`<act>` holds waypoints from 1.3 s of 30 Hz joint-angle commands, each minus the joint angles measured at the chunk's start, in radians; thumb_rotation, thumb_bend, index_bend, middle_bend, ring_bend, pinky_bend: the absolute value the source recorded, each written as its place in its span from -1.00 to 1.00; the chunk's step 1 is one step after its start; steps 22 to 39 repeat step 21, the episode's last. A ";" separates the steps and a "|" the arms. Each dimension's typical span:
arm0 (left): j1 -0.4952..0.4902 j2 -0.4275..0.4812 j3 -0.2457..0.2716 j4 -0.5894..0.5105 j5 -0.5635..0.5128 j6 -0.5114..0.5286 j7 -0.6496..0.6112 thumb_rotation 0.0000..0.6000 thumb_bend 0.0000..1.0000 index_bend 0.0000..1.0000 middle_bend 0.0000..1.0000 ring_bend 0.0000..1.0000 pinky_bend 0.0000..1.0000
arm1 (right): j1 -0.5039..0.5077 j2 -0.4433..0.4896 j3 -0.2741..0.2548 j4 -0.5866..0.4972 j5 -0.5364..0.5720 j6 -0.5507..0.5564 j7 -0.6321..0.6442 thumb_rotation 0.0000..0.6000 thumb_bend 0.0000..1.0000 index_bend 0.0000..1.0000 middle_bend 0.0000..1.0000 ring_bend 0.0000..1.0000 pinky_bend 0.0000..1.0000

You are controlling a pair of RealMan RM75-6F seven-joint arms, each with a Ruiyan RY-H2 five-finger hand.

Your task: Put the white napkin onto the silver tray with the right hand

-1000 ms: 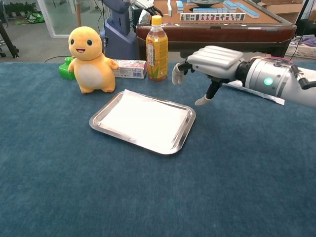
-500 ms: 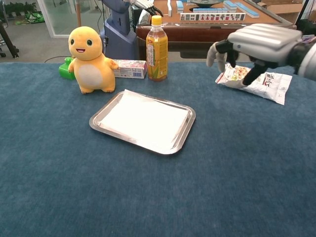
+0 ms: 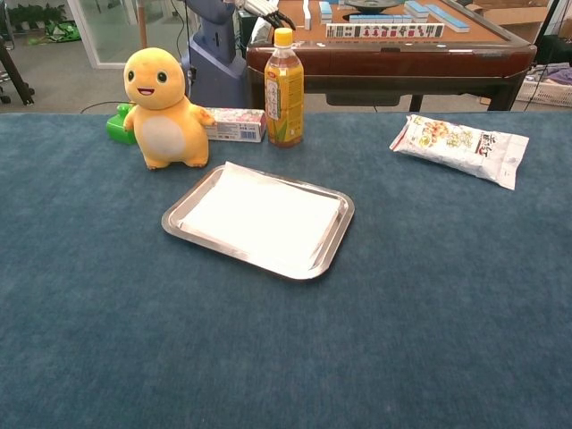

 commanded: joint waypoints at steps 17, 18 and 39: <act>-0.014 -0.009 0.005 -0.015 0.009 -0.006 0.007 1.00 -0.51 -0.76 -0.77 -0.73 -0.85 | -0.145 -0.001 -0.019 0.012 -0.073 0.048 0.070 1.00 -0.53 -0.30 -0.15 -0.26 0.00; -0.015 -0.009 0.006 -0.015 0.008 -0.008 0.006 1.00 -0.51 -0.76 -0.77 -0.73 -0.85 | -0.152 0.001 -0.017 0.005 -0.067 0.048 0.064 1.00 -0.53 -0.30 -0.15 -0.26 0.00; -0.017 -0.010 0.008 -0.015 0.009 -0.012 0.006 1.00 -0.51 -0.76 -0.77 -0.73 -0.85 | -0.166 0.006 -0.012 -0.005 -0.057 0.048 0.056 1.00 -0.53 -0.30 -0.16 -0.27 0.00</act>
